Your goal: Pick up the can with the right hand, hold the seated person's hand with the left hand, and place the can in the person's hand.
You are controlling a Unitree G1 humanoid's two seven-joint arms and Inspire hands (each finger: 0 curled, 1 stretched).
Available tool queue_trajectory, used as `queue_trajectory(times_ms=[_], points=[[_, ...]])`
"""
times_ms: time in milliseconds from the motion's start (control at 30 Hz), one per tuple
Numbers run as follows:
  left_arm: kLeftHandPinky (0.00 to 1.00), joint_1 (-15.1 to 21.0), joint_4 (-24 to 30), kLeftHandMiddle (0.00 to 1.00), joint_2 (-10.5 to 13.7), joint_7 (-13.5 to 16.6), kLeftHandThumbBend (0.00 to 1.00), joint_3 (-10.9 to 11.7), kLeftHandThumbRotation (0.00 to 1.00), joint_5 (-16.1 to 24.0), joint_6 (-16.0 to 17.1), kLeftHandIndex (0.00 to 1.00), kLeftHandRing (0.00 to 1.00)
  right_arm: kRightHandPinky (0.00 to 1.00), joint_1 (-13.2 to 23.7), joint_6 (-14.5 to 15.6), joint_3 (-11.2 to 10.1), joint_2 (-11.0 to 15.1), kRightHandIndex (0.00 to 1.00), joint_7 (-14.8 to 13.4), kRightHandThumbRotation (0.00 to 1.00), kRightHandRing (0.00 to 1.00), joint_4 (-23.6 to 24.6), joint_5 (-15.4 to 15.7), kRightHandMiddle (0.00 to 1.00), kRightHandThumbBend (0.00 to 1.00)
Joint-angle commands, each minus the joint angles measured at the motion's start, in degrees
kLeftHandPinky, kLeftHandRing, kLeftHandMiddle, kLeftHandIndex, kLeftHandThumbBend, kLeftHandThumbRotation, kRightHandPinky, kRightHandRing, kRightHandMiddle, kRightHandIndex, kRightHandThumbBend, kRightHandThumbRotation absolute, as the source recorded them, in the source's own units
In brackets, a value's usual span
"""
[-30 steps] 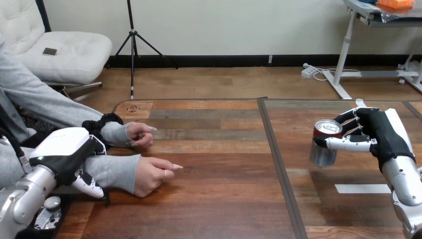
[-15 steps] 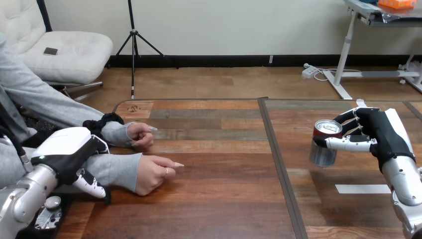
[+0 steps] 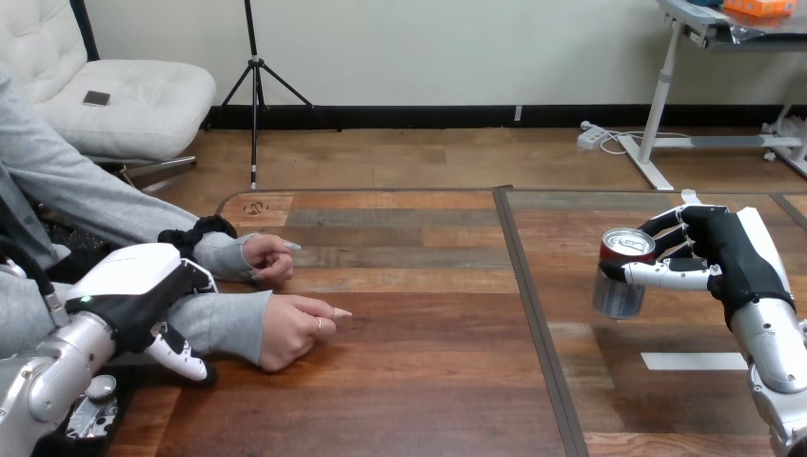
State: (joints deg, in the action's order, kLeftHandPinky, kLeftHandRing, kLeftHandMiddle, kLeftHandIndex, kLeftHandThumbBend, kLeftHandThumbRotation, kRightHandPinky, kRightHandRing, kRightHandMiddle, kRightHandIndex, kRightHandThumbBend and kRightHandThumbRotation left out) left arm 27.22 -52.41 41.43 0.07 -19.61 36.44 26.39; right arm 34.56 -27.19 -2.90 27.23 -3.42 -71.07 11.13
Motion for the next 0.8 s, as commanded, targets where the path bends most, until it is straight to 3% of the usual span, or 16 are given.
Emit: queue_trajectory(times_ms=[0,767], points=[[0.52,1.59,2.48,0.62,-0.89,-0.16,0.93,0.34,0.00,-0.89,0.80,0.61,0.59,0.31,3.98,-1.14,-0.82,0.83,0.45,-0.66,0.00,0.36,3.25,-1.09,0.41,0.79],[0.51,1.53,3.44,0.61,-0.71,0.20,0.92,-0.02,0.00,0.07,0.50,0.61,0.57,0.30,4.04,-1.27,-1.17,0.78,0.45,-0.20,0.00,0.34,3.13,-1.60,0.40,0.79]])
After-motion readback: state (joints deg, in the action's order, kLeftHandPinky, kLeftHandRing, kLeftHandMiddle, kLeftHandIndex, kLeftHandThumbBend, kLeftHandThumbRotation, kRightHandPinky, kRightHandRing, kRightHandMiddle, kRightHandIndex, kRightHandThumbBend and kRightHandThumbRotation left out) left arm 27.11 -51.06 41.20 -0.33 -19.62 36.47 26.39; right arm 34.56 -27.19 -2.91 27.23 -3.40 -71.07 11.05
